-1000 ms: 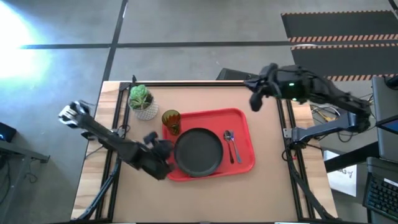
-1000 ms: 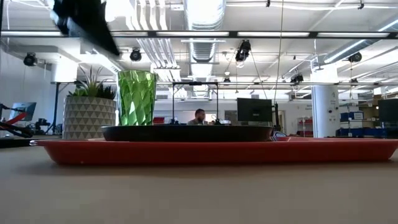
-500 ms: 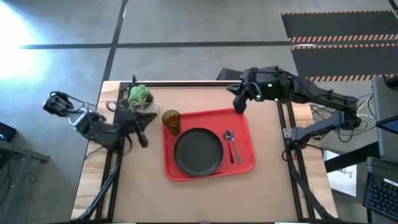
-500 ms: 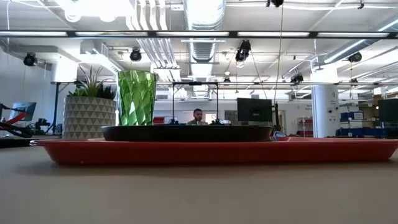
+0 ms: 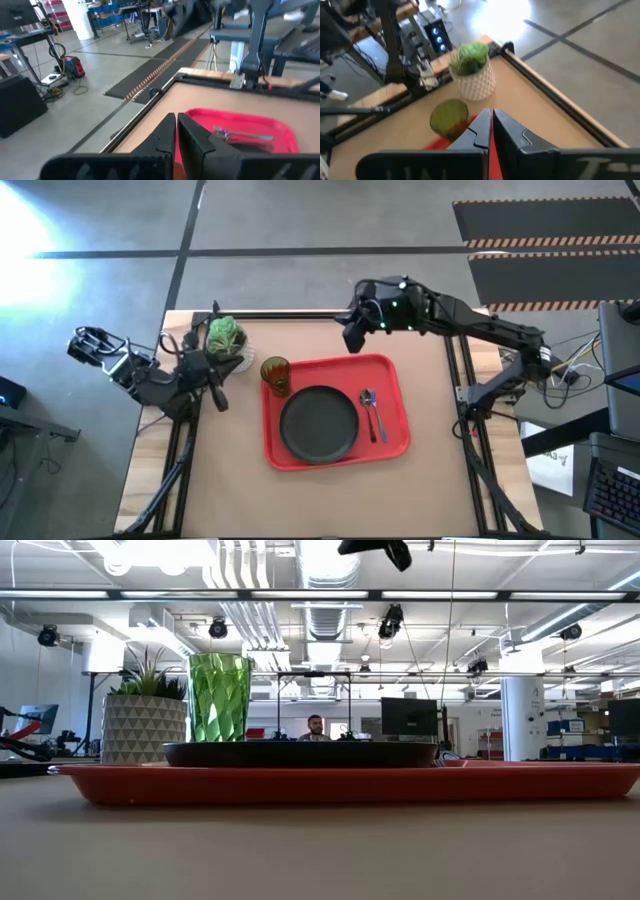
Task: Pick and place plate/cup/fork/spoon on tray
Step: Move the red tray to the center of the table
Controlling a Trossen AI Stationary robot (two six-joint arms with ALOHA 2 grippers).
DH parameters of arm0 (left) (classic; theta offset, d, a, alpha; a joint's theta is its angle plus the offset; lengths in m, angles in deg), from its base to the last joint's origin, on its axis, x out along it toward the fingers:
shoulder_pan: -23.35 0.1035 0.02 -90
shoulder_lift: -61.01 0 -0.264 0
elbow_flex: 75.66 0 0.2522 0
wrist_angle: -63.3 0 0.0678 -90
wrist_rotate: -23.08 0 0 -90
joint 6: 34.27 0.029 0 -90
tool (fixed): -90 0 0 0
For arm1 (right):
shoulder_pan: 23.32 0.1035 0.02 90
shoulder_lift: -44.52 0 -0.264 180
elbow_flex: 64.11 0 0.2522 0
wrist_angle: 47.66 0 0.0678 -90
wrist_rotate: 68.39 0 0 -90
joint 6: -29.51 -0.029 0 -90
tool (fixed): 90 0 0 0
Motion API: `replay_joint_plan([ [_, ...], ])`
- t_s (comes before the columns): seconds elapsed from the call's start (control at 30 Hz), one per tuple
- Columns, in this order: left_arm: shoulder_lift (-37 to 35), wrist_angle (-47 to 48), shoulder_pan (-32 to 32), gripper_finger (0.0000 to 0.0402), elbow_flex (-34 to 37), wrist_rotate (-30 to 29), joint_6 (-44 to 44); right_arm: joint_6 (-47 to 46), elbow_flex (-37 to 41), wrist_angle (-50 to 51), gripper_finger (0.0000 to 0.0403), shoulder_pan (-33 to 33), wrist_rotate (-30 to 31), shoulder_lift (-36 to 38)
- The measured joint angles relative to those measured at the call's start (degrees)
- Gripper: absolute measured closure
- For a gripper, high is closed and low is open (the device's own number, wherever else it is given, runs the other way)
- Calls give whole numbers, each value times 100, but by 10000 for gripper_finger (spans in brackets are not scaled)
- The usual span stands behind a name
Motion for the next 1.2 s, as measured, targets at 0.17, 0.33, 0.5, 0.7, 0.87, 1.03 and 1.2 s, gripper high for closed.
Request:
replay_joint_plan([
  [0.17,194,68,0,401,9,114,-39,138,-524,-15,394,-4,5,-182],
  [0.33,342,30,0,401,11,121,-168,313,-858,32,394,-20,-74,-355],
  [0.5,355,14,-2,401,11,252,-467,300,-877,140,394,-278,-619,-650],
  [0.7,326,-2,-2,401,11,286,-567,252,-782,127,394,-753,-1916,-1334],
  [0.87,246,0,-2,401,11,550,-664,230,-778,-395,394,-1050,-3215,-2052],
  [1.03,218,5,-2,401,11,587,-664,236,-778,-735,394,-1277,-3851,-2659],
  [1.2,218,7,-2,401,11,587,-662,294,-774,-614,394,-1552,-4369,-3172],
])
